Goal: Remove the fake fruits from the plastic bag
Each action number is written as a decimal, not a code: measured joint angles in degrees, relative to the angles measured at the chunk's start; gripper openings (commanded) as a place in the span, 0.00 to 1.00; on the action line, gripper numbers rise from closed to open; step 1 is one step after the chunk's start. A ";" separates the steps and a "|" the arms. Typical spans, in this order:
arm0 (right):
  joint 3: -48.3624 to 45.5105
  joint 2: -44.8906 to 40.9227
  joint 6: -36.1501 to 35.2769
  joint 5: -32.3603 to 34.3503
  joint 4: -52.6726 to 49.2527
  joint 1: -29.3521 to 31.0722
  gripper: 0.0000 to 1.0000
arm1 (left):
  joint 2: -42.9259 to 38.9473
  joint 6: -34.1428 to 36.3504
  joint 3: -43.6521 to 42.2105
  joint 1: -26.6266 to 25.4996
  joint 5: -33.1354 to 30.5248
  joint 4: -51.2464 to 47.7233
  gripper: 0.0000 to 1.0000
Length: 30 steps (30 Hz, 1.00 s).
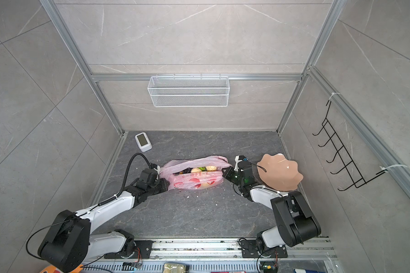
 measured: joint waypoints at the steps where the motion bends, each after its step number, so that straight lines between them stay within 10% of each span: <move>1: 0.02 -0.61 -0.20 0.22 -0.39 0.02 0.00 | -1.55 0.17 0.44 -1.46 -2.78 -2.21 0.52; 11: 2.21 -5.01 -4.13 3.58 -8.24 2.27 0.00 | -2.12 5.35 12.04 -19.04 -31.63 -18.73 0.73; 19: 3.26 -6.49 -5.90 4.61 -11.93 2.34 0.01 | 19.37 18.47 27.36 -17.88 -38.36 -17.38 0.77; 30: 3.63 -6.54 -9.60 4.59 -13.79 2.40 0.00 | 34.69 22.64 42.14 -0.37 -26.77 -17.49 0.04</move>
